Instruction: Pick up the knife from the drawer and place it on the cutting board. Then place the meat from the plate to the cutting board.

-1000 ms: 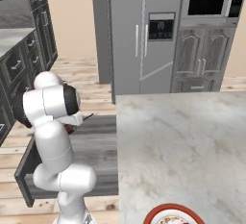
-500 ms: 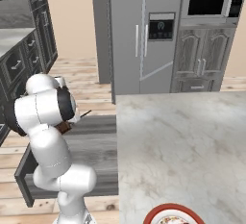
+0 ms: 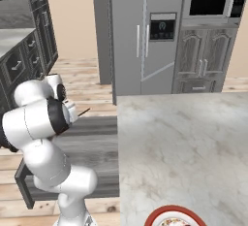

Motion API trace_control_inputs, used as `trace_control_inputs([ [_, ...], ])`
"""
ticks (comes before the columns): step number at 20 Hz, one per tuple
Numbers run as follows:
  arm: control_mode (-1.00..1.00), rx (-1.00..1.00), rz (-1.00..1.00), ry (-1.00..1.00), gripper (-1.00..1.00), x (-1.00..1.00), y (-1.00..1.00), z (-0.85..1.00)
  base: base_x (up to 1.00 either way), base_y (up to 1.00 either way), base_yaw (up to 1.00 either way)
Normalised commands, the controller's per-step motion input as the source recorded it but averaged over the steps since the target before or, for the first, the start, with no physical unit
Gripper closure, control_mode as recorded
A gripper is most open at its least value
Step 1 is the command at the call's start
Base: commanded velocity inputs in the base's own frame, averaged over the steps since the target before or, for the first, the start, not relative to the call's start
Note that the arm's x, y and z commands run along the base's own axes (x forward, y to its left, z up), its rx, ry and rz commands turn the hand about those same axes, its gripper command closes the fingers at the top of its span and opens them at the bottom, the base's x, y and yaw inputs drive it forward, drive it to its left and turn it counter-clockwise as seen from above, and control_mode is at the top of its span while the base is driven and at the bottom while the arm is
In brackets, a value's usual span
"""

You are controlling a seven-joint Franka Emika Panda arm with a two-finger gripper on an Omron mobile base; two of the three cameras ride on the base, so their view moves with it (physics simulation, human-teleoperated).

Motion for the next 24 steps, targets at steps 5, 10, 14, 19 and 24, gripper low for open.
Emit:
trace_control_inputs([
  [5, -1.0, 0.0, 0.01, -0.11, 1.0, -0.21, -0.08, 0.14, 0.0, 0.0, 0.0],
  [10, -1.0, 0.01, 0.0, -0.12, 1.0, -0.28, -0.15, 0.26, 0.0, 0.0, 0.0],
  [14, -1.0, 0.06, 0.0, -0.04, 1.0, -0.31, -0.31, 0.56, 0.0, 0.0, 0.0],
  [19, -1.0, 0.09, 0.0, -0.02, 1.0, -0.29, -0.31, 0.62, 0.0, 0.0, 0.0],
  [24, -1.0, 0.11, 0.0, 0.0, 1.0, -0.48, -0.19, 0.47, 0.0, 0.0, 0.0],
])
